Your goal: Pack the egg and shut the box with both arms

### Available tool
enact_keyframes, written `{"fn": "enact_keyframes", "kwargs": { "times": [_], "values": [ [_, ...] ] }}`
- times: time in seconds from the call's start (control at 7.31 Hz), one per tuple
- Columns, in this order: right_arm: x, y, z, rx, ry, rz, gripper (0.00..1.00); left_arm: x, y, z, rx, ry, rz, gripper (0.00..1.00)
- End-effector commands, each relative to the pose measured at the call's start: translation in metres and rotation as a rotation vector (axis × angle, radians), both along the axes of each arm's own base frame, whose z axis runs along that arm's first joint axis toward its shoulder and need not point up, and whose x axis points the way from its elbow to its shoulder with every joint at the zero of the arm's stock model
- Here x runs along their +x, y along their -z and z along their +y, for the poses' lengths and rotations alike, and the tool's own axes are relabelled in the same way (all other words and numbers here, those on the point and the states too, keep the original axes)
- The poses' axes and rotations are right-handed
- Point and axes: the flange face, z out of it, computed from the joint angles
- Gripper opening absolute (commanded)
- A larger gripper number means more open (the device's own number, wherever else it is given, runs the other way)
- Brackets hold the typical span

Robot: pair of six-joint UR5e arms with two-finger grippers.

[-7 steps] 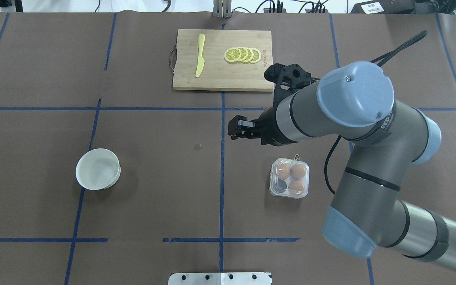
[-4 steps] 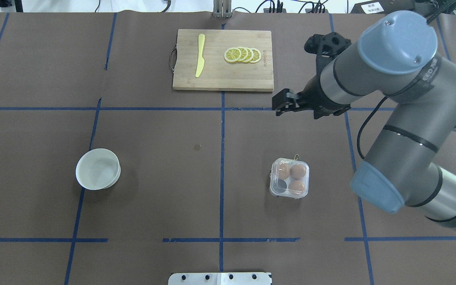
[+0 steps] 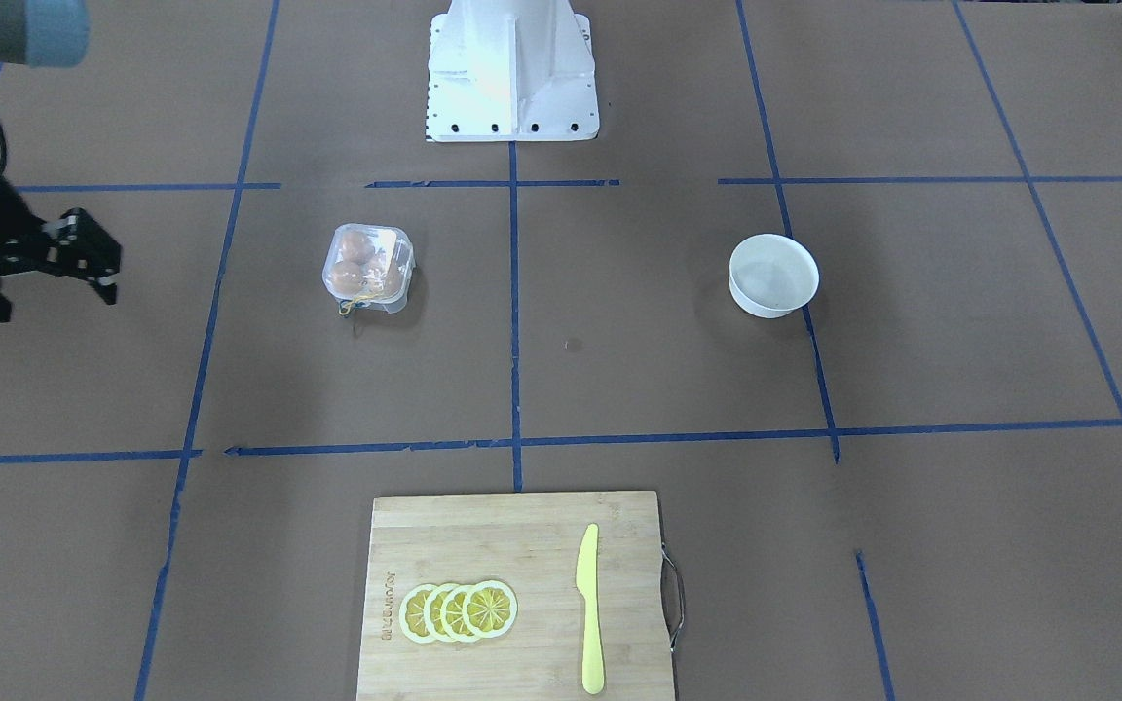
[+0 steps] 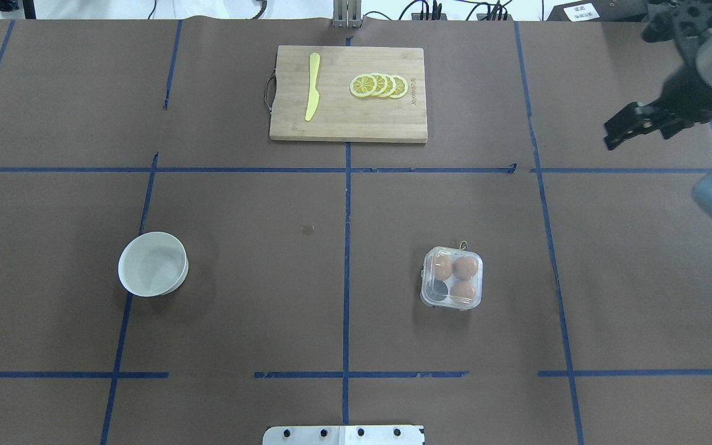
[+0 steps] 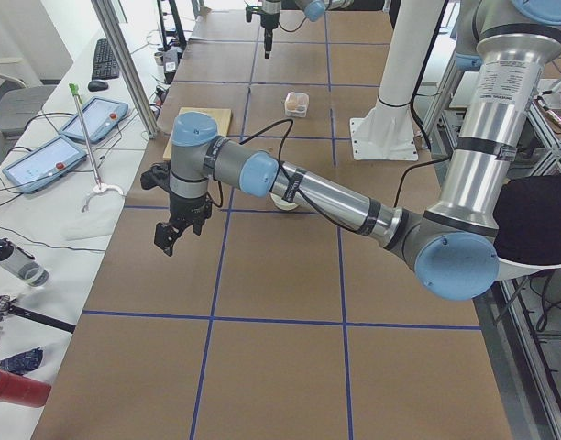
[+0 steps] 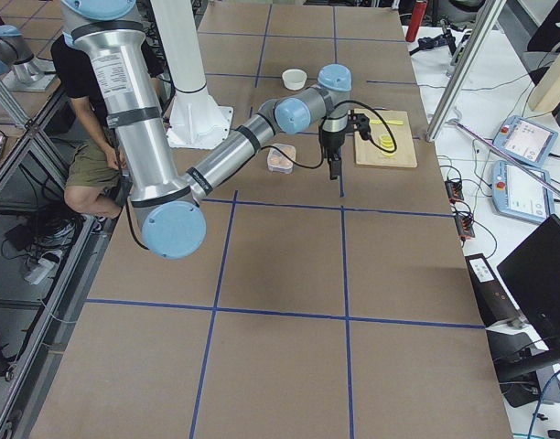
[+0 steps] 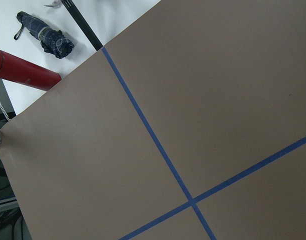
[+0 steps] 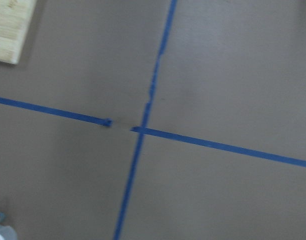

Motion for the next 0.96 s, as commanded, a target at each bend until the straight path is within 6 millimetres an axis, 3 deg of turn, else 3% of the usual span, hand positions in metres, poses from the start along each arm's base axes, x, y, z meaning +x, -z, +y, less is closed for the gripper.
{"fn": "enact_keyframes", "kwargs": {
  "times": [0.0,0.14,0.41,0.55,0.68,0.82],
  "values": [
    [0.125,-0.119,-0.03,0.014,0.092,-0.069,1.0,-0.025,-0.031,0.006,-0.058,0.042,0.0,1.0],
    [0.154,-0.159,-0.022,0.006,0.105,-0.052,1.0,-0.034,-0.044,0.016,-0.088,0.061,0.01,1.0],
    [0.167,-0.196,0.0,-0.052,0.083,0.024,1.0,-0.028,-0.064,0.025,-0.115,0.046,0.083,1.0],
    [0.191,-0.22,0.014,-0.091,0.05,0.031,1.0,-0.03,-0.074,0.034,-0.127,0.046,0.082,1.0],
    [0.199,-0.227,0.022,-0.11,0.032,0.018,1.0,-0.029,-0.108,0.051,-0.192,0.052,0.082,1.0],
    [0.204,-0.237,0.033,-0.133,0.017,-0.012,1.0,-0.029,-0.126,0.057,-0.252,0.056,0.08,1.0]
  ]
}}
